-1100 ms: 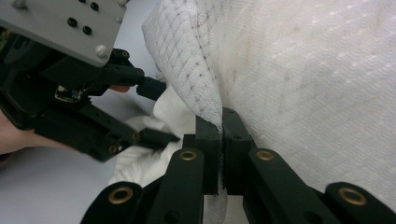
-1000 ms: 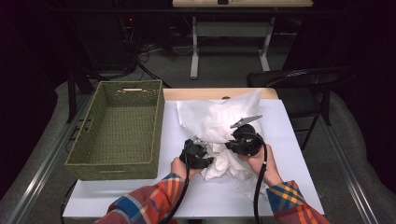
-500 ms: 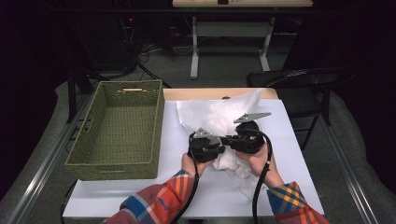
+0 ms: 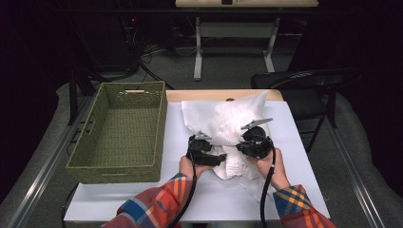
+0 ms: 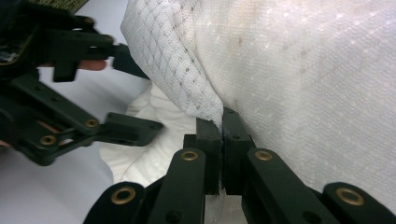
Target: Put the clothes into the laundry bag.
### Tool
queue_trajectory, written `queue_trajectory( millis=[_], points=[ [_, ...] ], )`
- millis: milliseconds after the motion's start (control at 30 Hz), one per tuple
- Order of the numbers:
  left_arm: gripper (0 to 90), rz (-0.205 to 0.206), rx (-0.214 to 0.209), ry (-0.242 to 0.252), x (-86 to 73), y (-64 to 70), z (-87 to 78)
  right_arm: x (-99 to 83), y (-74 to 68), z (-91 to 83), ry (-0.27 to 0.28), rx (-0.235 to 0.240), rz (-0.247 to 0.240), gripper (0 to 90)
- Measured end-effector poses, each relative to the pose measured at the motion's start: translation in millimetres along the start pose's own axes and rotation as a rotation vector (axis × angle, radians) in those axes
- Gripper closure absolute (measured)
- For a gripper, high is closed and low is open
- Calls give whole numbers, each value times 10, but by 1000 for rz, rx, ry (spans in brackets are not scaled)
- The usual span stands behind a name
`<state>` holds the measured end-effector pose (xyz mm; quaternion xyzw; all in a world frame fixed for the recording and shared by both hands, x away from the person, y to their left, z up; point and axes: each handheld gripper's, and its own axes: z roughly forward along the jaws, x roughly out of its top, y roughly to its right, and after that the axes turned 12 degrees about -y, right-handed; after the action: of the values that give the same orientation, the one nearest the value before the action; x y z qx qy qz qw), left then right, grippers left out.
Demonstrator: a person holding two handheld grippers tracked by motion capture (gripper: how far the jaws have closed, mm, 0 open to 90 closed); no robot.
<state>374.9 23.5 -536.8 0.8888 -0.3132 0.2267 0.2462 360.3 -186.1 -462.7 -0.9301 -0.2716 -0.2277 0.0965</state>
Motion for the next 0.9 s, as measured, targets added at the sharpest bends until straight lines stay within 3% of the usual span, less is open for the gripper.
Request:
queue_trajectory(
  millis=[67,133,167,233,267,300,400,433,500,567,667,700,733,833,900],
  points=[
    [206,-7,-19,-35,-70,41,-11,-8,12,0,0,-3,8,887],
    [231,15,-47,-54,-96,95,10,-22,8,-17,3,0,18,887],
    [285,23,-47,-66,-90,116,28,-26,0,-27,3,-5,10,887],
    [493,45,-56,-29,-80,136,80,-27,-15,-40,7,-2,0,887],
    [638,47,-52,14,-79,141,91,-23,-27,-43,4,1,-5,886],
    [728,45,-83,46,-64,141,108,-15,-41,-50,5,12,-1,887],
    [817,70,-91,99,65,195,108,24,-82,-127,45,47,-13,887],
    [824,70,-78,123,129,215,81,32,-96,-162,57,61,-21,888],
    [830,67,-100,167,282,236,37,45,-148,-273,95,76,-20,889],
    [829,93,-64,175,398,262,50,44,-163,-355,121,47,-24,889],
    [796,126,-44,137,424,254,131,-17,16,-197,66,13,19,889],
    [779,126,-44,137,424,254,131,-17,16,-197,66,13,19,889],
    [742,121,-58,96,401,209,175,-64,110,-78,17,-3,49,889],
    [644,151,-74,45,383,169,155,-75,151,-41,6,-6,57,887],
    [497,146,-96,19,354,148,97,-70,143,-34,4,-11,49,887]
  ],
)
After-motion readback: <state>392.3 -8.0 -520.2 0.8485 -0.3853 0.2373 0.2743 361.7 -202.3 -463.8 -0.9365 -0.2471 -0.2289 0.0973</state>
